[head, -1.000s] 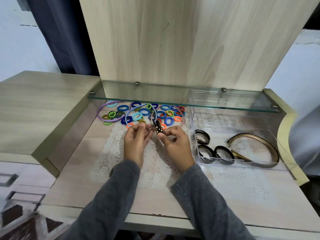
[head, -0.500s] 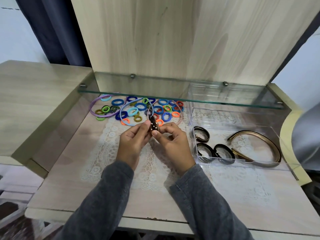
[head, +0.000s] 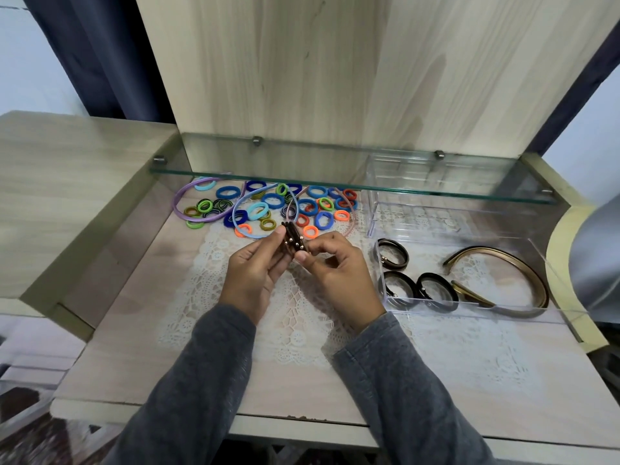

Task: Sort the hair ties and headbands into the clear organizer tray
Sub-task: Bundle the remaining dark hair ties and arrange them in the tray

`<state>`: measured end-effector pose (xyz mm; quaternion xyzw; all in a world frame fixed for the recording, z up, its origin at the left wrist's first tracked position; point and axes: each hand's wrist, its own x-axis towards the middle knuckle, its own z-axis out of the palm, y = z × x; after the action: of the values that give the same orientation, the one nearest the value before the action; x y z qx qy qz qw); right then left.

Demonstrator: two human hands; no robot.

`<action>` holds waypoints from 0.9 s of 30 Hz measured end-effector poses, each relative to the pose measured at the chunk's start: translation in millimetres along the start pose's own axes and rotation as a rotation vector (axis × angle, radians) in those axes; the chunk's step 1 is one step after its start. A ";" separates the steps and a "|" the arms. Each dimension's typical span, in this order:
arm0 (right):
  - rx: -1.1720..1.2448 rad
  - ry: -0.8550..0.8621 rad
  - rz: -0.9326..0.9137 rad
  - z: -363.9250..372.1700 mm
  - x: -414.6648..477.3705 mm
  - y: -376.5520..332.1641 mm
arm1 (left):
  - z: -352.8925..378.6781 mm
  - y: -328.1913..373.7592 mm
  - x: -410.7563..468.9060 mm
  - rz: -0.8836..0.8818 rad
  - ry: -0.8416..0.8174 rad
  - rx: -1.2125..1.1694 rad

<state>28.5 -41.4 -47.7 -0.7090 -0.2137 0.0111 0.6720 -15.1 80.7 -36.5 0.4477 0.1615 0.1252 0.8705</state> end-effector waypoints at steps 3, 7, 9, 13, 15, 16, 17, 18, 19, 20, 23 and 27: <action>-0.065 -0.002 -0.024 -0.2 0.6 3.9 | -0.6 1.8 -1.0 -0.026 -0.033 -0.010; -0.043 -0.013 -0.032 0.6 1.2 4.0 | -2.4 6.0 -0.9 -0.070 -0.075 -0.036; -0.033 -0.019 -0.037 0.0 0.8 2.9 | -4.1 7.3 0.3 -0.091 -0.093 -0.049; -0.029 -0.024 -0.043 -0.9 0.1 2.6 | -6.6 7.3 2.4 -0.110 -0.110 -0.064; -0.031 -0.020 -0.051 -0.7 0.8 3.2 | -6.8 6.9 2.6 -0.098 -0.122 -0.071; -0.032 -0.015 -0.054 -0.5 1.1 3.7 | -6.8 6.7 2.6 -0.093 -0.130 -0.070; -0.035 -0.009 -0.058 -0.4 1.2 4.4 | -6.5 6.6 2.4 -0.091 -0.137 -0.070; -0.043 -0.005 -0.064 -0.4 1.1 4.9 | -6.2 6.7 2.2 -0.091 -0.140 -0.069; -0.056 -0.002 -0.072 -0.4 1.1 5.6 | -5.6 6.7 2.0 -0.092 -0.139 -0.066; -0.071 0.001 -0.078 -0.7 1.0 6.8 | -5.2 6.7 1.8 -0.091 -0.132 -0.058; -0.094 0.012 -0.086 -1.5 1.4 8.0 | -3.7 5.7 1.3 -0.076 -0.102 -0.039; -0.102 0.019 -0.069 -2.1 1.6 7.0 | -2.4 3.3 -0.2 -0.052 -0.086 -0.003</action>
<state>32.6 -42.9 -53.7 -0.7347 -0.2319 -0.0296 0.6368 -16.5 84.3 -35.1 0.4469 0.1354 0.0836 0.8803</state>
